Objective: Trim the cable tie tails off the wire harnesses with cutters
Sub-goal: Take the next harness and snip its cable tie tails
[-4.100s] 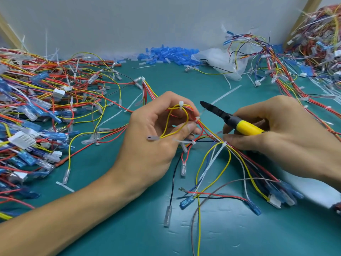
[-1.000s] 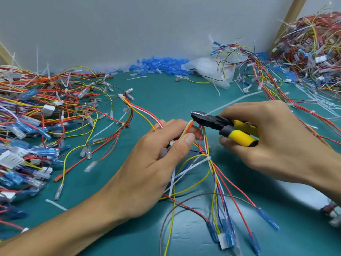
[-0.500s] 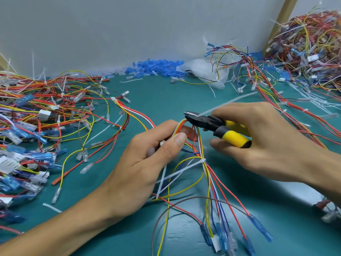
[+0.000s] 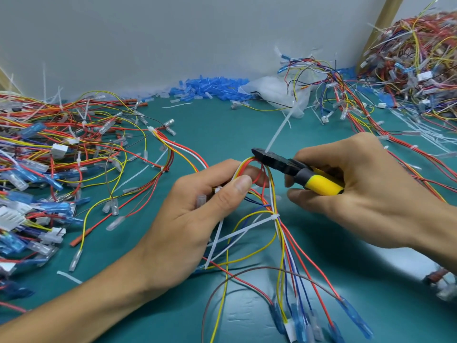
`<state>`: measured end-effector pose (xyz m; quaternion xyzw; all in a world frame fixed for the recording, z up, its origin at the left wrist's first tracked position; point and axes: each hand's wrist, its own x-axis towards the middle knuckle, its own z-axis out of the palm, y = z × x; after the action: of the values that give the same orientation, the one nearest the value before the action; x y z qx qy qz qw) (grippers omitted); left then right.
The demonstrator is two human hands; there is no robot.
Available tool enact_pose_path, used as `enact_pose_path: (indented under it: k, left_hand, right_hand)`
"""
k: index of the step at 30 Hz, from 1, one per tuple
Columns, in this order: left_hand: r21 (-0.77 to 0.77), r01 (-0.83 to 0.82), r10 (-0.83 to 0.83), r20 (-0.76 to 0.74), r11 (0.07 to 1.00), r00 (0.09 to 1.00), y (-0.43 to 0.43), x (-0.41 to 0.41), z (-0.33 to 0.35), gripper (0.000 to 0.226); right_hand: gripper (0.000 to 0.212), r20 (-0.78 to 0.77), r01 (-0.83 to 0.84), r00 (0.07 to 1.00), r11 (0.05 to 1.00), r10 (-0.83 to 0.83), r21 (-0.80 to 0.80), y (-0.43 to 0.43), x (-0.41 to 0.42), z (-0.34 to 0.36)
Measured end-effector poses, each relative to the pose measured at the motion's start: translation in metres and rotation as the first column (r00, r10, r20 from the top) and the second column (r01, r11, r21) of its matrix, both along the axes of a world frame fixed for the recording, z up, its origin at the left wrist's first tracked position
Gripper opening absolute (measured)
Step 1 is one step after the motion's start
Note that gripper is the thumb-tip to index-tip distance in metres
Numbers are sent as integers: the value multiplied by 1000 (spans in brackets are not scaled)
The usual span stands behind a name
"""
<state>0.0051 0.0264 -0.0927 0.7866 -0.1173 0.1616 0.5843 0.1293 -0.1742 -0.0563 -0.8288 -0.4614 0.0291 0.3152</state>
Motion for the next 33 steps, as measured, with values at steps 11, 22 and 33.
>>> enact_pose_path:
  k: [11,22,33]
  left_hand:
    - [-18,0,-1,-36,1000,999,0,1,0,27]
    - [-44,-3,1,-45,999,999,1,3,-2,27]
    - [-72,3,-6,-50,997,999,2,3,-2,27]
  right_hand:
    - [18,54,-27,998,1000,27,2,0,3,0]
    - [14,1,-5,1000,999,5,-50,-2,4,0]
    - [7,138,-55,989,998,57,-22,2,5,-5]
